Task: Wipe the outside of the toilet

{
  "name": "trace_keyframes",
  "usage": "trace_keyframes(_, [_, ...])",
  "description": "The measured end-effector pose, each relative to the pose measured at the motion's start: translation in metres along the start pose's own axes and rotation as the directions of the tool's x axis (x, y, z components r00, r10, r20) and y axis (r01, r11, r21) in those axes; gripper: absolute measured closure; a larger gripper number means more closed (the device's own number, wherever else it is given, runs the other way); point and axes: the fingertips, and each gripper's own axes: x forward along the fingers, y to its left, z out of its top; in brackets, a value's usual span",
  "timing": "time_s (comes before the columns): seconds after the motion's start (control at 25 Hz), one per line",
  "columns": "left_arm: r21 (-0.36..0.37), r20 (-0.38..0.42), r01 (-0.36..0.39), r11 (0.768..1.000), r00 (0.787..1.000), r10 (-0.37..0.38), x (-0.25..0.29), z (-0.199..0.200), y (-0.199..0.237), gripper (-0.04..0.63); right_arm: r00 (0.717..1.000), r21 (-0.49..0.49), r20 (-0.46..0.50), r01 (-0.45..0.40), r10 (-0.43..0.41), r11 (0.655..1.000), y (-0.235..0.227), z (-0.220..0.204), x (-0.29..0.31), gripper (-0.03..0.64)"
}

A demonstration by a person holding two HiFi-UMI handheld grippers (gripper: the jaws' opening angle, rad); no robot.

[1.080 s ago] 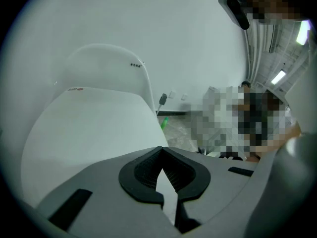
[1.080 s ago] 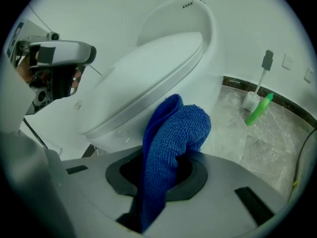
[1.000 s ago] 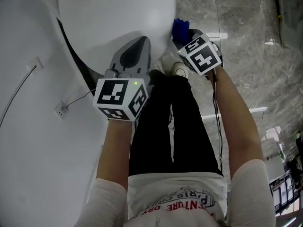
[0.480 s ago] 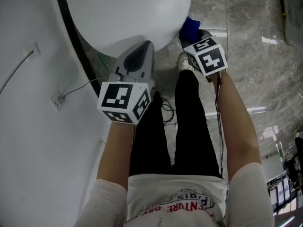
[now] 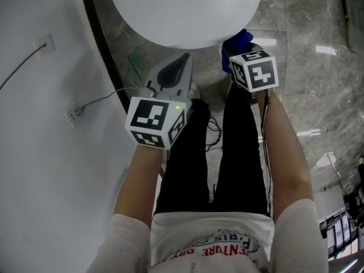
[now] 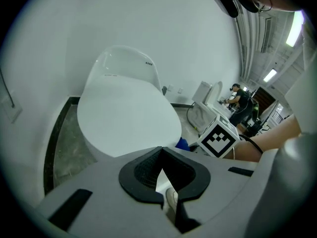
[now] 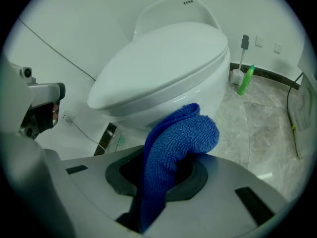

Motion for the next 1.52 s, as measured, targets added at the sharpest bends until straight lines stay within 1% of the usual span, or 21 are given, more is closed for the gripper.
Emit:
trace_keyframes(0.12, [-0.001, -0.004, 0.014, 1.0, 1.0, -0.014, -0.01, -0.018, 0.01, 0.588, 0.999, 0.033, 0.029, 0.02, -0.021, 0.999, 0.011, 0.0, 0.005, 0.545])
trace_keyframes(0.28, [-0.004, -0.035, 0.021, 1.0, 0.999, -0.021, -0.024, -0.052, 0.023, 0.588, 0.999, 0.052, 0.036, 0.013, -0.015, 0.999, 0.035, -0.007, 0.018, 0.545])
trace_keyframes(0.4, [-0.017, -0.049, 0.009, 1.0, 0.999, -0.01, -0.035, -0.071, 0.036, 0.588, 0.998, 0.125, 0.053, 0.019, -0.025, 0.992, 0.047, -0.006, 0.029, 0.545])
trace_keyframes(0.52, [-0.037, -0.053, -0.014, 0.999, 0.999, 0.012, -0.047, -0.087, 0.051, 0.588, 0.997, 0.209, 0.063, 0.036, -0.05, 0.977, 0.055, -0.005, 0.035, 0.545])
trace_keyframes(0.6, [-0.052, -0.052, -0.028, 0.998, 0.998, 0.025, -0.052, -0.095, 0.059, 0.588, 0.997, 0.227, 0.068, 0.032, -0.049, 0.973, 0.06, -0.004, 0.038, 0.545])
trace_keyframes(0.76, [-0.07, -0.049, -0.037, 0.997, 0.998, 0.034, -0.055, -0.105, 0.064, 0.588, 0.997, 0.213, 0.078, -0.032, 0.015, 0.977, 0.082, -0.003, 0.047, 0.545])
trace_keyframes(0.92, [-0.094, -0.028, -0.052, 0.994, 0.998, 0.049, -0.059, -0.109, 0.066, 0.588, 0.993, 0.226, 0.087, -0.102, 0.085, 0.969, 0.107, 0.003, 0.056, 0.545])
trace_keyframes(1.04, [-0.114, -0.03, -0.067, 0.991, 0.997, 0.064, -0.069, -0.117, 0.073, 0.588, 0.986, 0.179, 0.094, -0.153, 0.138, 0.972, 0.137, 0.016, 0.064, 0.545])
trace_keyframes(1.2, [-0.112, -0.056, -0.091, 0.99, 0.995, 0.085, -0.087, -0.131, 0.088, 0.588, 0.983, 0.074, 0.087, -0.169, 0.162, 0.983, 0.173, 0.035, 0.072, 0.545])
trace_keyframes(1.36, [-0.139, -0.051, -0.14, 0.98, 0.99, 0.134, -0.109, -0.133, 0.112, 0.588, 0.976, -0.031, 0.108, -0.186, 0.188, 0.982, 0.203, 0.065, 0.073, 0.545])
trace_keyframes(1.44, [-0.153, -0.048, -0.161, 0.975, 0.987, 0.155, -0.118, -0.131, 0.121, 0.588, 0.977, -0.061, 0.109, -0.18, 0.186, 0.982, 0.211, 0.076, 0.072, 0.545])
trace_keyframes(1.52, [-0.165, -0.046, -0.177, 0.97, 0.984, 0.171, -0.127, -0.129, 0.128, 0.588, 0.977, -0.067, 0.101, -0.18, 0.186, 0.981, 0.216, 0.082, 0.068, 0.545])
